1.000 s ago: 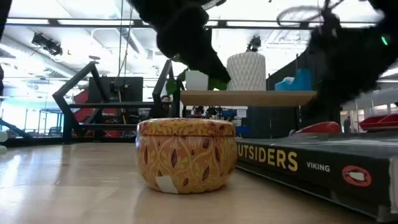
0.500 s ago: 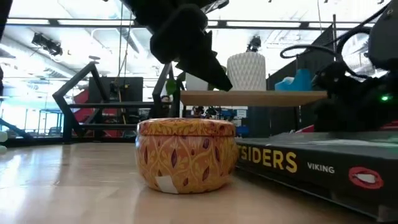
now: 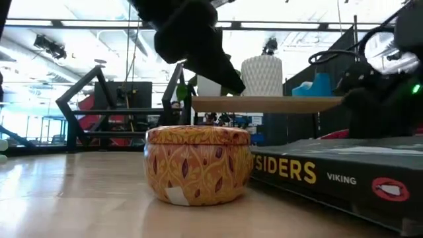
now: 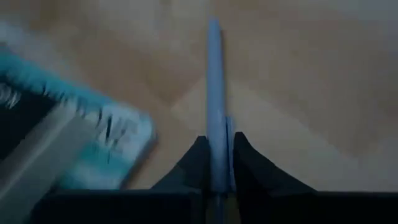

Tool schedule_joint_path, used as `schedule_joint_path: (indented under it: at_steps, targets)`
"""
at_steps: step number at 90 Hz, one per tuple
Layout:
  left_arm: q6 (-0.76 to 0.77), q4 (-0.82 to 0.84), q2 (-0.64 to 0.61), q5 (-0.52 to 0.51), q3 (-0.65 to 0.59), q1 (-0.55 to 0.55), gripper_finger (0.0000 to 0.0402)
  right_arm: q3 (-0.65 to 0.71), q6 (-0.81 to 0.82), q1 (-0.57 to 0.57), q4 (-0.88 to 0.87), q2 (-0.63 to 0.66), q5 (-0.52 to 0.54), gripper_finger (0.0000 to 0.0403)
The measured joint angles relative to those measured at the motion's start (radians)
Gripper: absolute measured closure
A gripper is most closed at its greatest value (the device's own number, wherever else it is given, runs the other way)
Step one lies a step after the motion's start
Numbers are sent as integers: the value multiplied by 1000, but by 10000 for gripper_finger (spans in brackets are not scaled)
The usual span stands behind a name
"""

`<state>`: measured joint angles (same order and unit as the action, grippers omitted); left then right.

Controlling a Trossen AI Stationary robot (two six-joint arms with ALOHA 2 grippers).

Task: Stock shelves
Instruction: Put the purple pen into the white pen organizer on the shelf

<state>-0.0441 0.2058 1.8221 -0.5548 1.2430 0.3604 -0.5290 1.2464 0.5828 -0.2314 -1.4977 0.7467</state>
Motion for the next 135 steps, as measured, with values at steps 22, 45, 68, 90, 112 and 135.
schedule_joint_path:
  at_steps: [22, 45, 68, 90, 112, 135]
  targets:
    - [-60, -1, 0, -207, 0, 40, 265, -200, -155, -76, -340, 324, -25, 385]
    - [-87, -4, -1, -305, 0, 66, 265, -638, -429, -283, -687, 377, -122, 385]
    - [-83, -5, -1, -305, 0, 67, 265, -1057, -633, -599, -957, 255, -234, 385]
    - [-79, -13, -1, -285, 0, 66, 265, -1393, -752, -914, -1291, 44, -478, 385]
    - [-79, -30, -2, -281, 0, 66, 265, -1602, -895, -1058, -1339, -135, -622, 385]
    - [-77, -31, -2, -261, 0, 66, 265, -1683, -885, -1147, -1341, -202, -757, 382]
